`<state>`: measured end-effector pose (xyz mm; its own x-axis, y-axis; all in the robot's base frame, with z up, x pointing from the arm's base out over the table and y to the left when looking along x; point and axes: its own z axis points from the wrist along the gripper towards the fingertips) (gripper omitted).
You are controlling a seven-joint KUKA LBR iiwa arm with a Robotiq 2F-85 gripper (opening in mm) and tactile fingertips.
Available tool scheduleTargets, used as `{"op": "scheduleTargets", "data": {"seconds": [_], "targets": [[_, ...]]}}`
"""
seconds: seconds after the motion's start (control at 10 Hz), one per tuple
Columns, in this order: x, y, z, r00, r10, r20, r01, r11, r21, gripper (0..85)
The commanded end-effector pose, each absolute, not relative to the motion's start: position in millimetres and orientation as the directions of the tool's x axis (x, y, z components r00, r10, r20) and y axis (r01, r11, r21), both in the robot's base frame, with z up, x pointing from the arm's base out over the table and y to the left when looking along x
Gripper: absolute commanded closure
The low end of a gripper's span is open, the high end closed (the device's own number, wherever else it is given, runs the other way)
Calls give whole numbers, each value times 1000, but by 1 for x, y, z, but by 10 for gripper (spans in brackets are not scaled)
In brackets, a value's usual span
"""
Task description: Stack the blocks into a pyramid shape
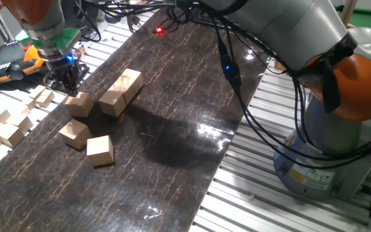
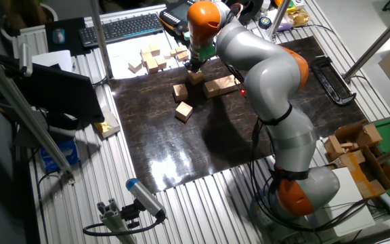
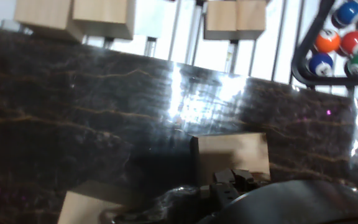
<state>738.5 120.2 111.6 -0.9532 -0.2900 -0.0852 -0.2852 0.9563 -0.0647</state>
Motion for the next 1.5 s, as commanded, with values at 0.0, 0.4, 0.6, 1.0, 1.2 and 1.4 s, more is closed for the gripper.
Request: {"op": "scheduleTargets", "data": {"seconds": [0.0, 0.4, 0.6, 1.0, 1.2, 1.4], "targets": [[739, 119, 110, -935, -343, -88, -338, 939, -61, 690], [738, 119, 110, -951, -284, -123, -276, 958, -78, 117], [739, 119, 108, -957, -261, -124, -253, 964, -77, 0], [741, 119, 96, -962, -257, -98, -251, 966, -68, 0], [743, 119, 86, -960, -261, -99, -255, 964, -72, 0], [745, 119, 78, -961, -259, -94, -254, 965, -67, 0]]}}
